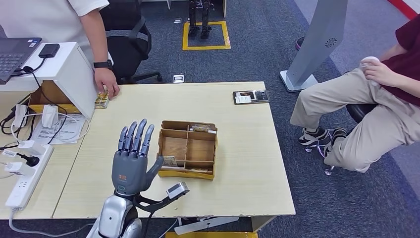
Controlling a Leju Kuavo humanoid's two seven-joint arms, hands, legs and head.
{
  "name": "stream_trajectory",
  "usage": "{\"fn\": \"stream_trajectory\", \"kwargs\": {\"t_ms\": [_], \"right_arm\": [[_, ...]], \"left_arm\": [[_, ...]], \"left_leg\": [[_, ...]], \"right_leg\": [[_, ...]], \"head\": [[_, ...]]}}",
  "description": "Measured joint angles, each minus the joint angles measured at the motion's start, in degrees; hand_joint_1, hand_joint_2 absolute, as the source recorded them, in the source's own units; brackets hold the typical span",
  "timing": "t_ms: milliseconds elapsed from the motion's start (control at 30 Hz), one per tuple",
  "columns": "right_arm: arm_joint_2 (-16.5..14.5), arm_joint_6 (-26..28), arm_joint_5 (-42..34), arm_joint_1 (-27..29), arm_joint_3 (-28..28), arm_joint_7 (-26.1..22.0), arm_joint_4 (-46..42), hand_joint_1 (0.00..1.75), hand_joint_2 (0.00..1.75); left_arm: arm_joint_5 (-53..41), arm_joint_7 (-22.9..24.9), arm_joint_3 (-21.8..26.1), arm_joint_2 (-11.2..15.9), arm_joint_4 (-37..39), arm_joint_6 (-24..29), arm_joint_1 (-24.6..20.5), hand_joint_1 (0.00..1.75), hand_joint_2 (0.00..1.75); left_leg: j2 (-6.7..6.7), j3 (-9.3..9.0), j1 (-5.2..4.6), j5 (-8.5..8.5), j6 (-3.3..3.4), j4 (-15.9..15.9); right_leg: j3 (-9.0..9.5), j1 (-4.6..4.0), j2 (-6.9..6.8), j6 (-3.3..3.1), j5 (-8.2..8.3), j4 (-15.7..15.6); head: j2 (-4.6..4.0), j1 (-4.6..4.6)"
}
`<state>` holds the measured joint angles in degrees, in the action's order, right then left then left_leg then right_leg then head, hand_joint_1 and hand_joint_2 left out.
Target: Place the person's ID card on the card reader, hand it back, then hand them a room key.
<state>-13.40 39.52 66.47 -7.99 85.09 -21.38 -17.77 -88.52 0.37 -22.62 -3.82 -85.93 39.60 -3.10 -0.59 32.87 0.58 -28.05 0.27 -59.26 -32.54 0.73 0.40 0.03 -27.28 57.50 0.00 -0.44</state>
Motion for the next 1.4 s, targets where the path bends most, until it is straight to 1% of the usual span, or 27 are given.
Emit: {"fn": "stream_trajectory", "kwargs": {"t_ms": [200, 333, 733, 833, 1000, 1233, 1300, 1400], "right_arm": [[0.0, 0.0, 0.3, 0.0, 0.4, -0.2, 0.0, 0.0, 1.75], [0.0, 0.0, 0.2, 0.0, 0.5, -0.2, 0.1, 0.0, 1.75], [0.0, 0.0, -0.1, 0.0, 0.5, -0.2, 0.2, 0.0, 1.75], [0.0, 0.0, -0.1, 0.0, 0.5, -0.2, 0.2, 0.0, 1.75], [0.0, 0.0, 0.1, -0.1, 0.5, -0.2, 0.2, 0.0, 1.75], [0.0, 0.0, 0.3, -0.1, 0.5, -0.2, 0.2, 0.0, 1.75], [0.0, 0.0, 0.3, -0.1, 0.5, -0.2, 0.2, 0.0, 1.75], [0.0, 0.0, 0.4, -0.1, 0.5, -0.2, 0.2, 0.0, 1.75]], "left_arm": [[0.4, -2.8, -1.6, 0.8, 2.8, 0.0, -0.4, 0.0, 1.75], [0.1, -0.9, -3.2, 1.6, 5.4, 0.0, -0.9, 0.0, 1.75], [-0.1, 0.2, -5.4, 1.9, 14.0, 0.0, -3.3, 0.0, 1.75], [-0.1, 2.0, -6.0, 1.9, 15.6, 0.0, -4.0, 0.0, 1.75], [-0.1, 8.1, -8.3, 2.1, 17.9, 0.0, -5.9, 0.0, 1.75], [-0.2, 13.9, -11.1, 2.7, 19.1, 0.0, -7.4, 0.0, 1.75], [-0.2, 14.3, -11.7, 2.8, 19.3, 0.0, -7.6, 0.0, 1.75], [-0.1, 12.4, -12.0, 3.0, 19.4, 0.0, -7.6, 0.0, 1.75]], "left_leg": [[0.0, 0.0, 0.0, 0.0, 0.0, 0.0], [0.0, 0.0, 0.0, 0.0, 0.0, 0.0], [0.0, 0.0, 0.0, 0.0, 0.0, 0.0], [0.0, 0.0, 0.0, 0.0, 0.0, 0.0], [0.0, 0.01, 0.0, 0.0, 0.0, 0.0], [0.0, 0.01, 0.0, 0.0, 0.0, 0.0], [0.0, 0.01, 0.0, 0.0, 0.0, 0.0], [0.0, 0.02, 0.0, 0.0, 0.0, 0.0]], "right_leg": [[-0.01, 0.0, 0.01, 0.0, 0.0, 0.0], [-0.02, 0.0, 0.01, 0.0, 0.0, 0.0], [-0.02, 0.0, 0.02, 0.0, 0.0, 0.0], [-0.02, 0.0, 0.02, 0.0, 0.0, 0.0], [-0.02, 0.0, 0.0, 0.0, 0.0, 0.0], [-0.02, 0.0, 0.01, 0.0, 0.0, 0.0], [-0.02, 0.0, 0.01, 0.0, 0.0, 0.0], [-0.02, 0.0, 0.01, 0.0, 0.0, 0.0]], "head": [[0.0, 0.01], [0.0, 0.01], [0.0, 0.01], [0.0, 0.0], [0.0, 0.02], [0.0, 0.02], [0.0, 0.02], [0.0, 0.01]]}}
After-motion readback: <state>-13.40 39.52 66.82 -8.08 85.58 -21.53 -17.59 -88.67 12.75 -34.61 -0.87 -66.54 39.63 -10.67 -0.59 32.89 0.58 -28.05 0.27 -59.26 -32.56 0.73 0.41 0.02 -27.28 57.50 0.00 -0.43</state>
